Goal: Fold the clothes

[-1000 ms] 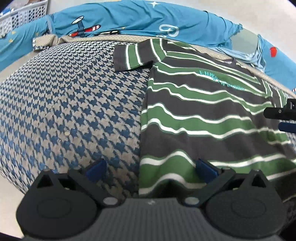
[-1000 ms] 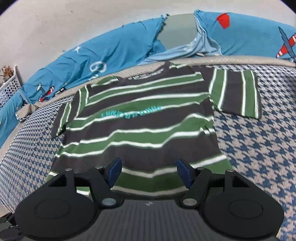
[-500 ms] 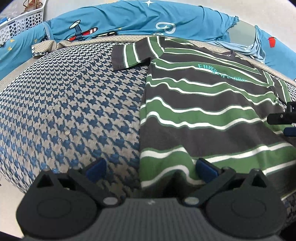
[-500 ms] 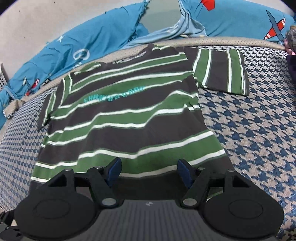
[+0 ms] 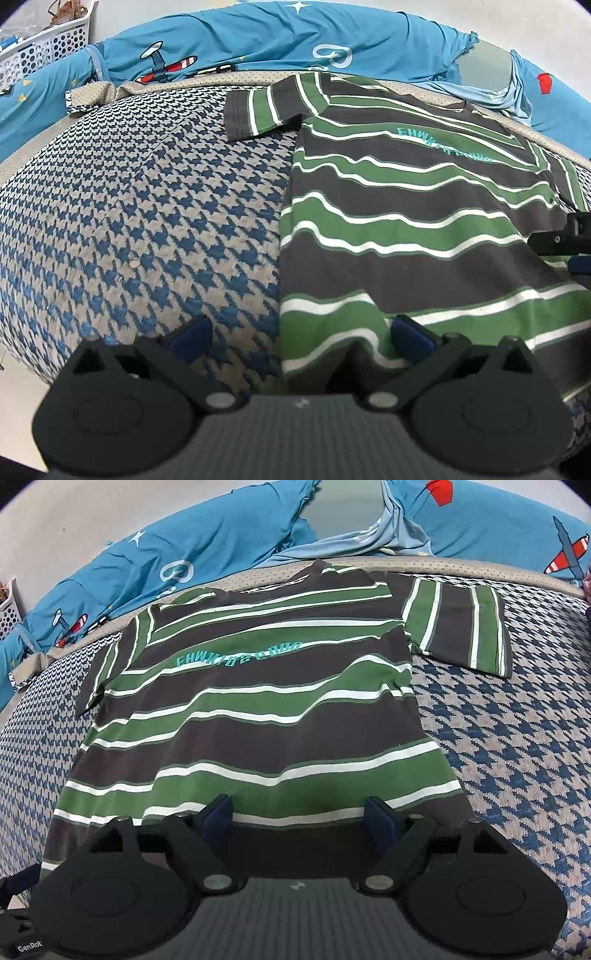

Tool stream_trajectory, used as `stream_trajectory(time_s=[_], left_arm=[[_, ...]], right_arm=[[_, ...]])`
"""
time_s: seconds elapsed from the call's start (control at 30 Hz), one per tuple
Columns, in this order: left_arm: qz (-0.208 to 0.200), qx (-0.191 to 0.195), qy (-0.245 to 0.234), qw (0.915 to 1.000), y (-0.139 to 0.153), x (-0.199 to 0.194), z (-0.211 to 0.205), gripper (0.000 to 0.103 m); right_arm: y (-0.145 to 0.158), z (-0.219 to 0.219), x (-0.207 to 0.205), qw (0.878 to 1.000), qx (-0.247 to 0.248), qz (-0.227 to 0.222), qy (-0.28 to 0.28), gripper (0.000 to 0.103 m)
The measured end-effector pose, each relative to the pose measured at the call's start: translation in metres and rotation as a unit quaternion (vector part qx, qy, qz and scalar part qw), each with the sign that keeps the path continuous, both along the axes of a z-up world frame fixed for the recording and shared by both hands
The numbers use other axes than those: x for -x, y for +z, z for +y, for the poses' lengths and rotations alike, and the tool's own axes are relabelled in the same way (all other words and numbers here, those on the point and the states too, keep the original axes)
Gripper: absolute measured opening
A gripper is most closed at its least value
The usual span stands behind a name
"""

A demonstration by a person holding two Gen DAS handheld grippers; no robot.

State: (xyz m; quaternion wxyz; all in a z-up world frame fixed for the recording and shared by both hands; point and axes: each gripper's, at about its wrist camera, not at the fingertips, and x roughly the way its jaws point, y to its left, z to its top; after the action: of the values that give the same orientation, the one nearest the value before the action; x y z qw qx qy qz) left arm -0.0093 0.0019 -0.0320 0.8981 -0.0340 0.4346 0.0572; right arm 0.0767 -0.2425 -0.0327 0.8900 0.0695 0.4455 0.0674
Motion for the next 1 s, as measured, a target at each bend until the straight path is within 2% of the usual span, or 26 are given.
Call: stream_trajectory(time_s=[1.0], left_arm=[[-0.007, -0.002, 0.002, 1.0000, -0.0002, 0.0010, -0.0004, 0.103]], right_arm=[[-0.0014, 0.0025, 0.0038, 1.000, 0.010, -0.006, 0.012, 0.083]])
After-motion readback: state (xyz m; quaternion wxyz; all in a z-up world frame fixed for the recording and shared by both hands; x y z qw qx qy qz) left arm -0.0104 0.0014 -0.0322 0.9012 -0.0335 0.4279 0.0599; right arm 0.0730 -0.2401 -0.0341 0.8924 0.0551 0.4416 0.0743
